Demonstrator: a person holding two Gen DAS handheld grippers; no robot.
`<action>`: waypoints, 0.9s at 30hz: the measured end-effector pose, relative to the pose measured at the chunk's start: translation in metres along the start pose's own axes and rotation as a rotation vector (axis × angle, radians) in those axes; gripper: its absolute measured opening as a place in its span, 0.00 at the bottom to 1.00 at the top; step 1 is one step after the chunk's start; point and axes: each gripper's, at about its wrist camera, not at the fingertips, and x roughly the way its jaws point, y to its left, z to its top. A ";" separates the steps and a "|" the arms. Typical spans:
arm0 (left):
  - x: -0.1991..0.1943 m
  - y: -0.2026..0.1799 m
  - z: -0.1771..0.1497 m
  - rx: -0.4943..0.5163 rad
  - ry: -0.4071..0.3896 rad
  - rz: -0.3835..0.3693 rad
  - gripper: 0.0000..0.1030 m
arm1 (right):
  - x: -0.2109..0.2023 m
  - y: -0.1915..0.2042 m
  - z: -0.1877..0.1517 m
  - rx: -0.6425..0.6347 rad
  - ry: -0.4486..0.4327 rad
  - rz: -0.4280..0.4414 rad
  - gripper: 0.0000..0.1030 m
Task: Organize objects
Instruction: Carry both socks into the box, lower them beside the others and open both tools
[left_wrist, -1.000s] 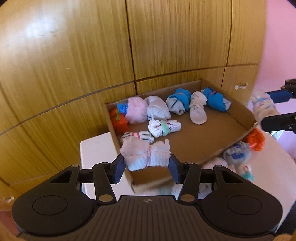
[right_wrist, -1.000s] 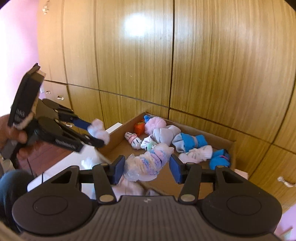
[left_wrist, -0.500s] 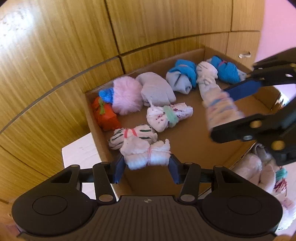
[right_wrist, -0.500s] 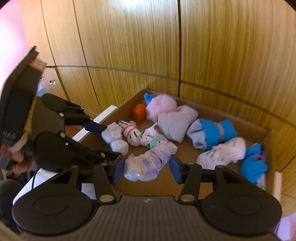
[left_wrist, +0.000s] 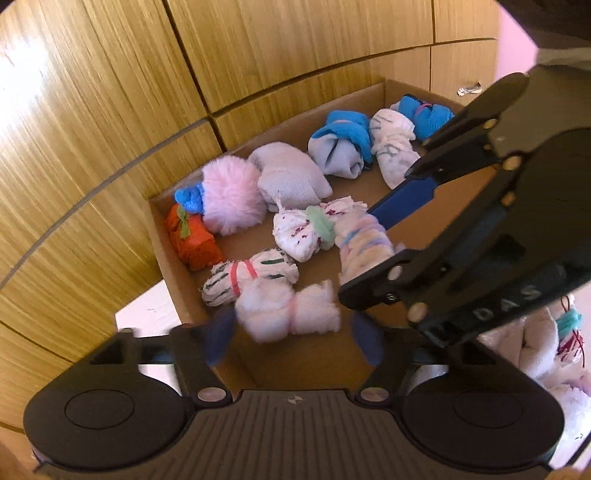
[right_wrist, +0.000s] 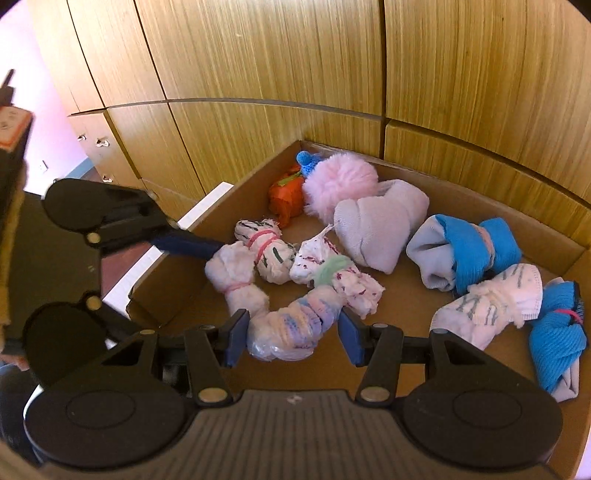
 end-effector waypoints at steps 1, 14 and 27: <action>-0.002 -0.002 0.000 0.006 -0.008 0.004 0.84 | 0.000 -0.001 0.000 0.000 0.000 -0.001 0.47; -0.033 0.010 -0.015 -0.030 -0.018 0.021 0.87 | 0.012 0.005 0.009 0.004 0.032 -0.022 0.49; -0.052 0.020 -0.020 -0.105 -0.043 0.016 0.89 | -0.007 0.022 0.005 -0.012 0.018 -0.036 0.49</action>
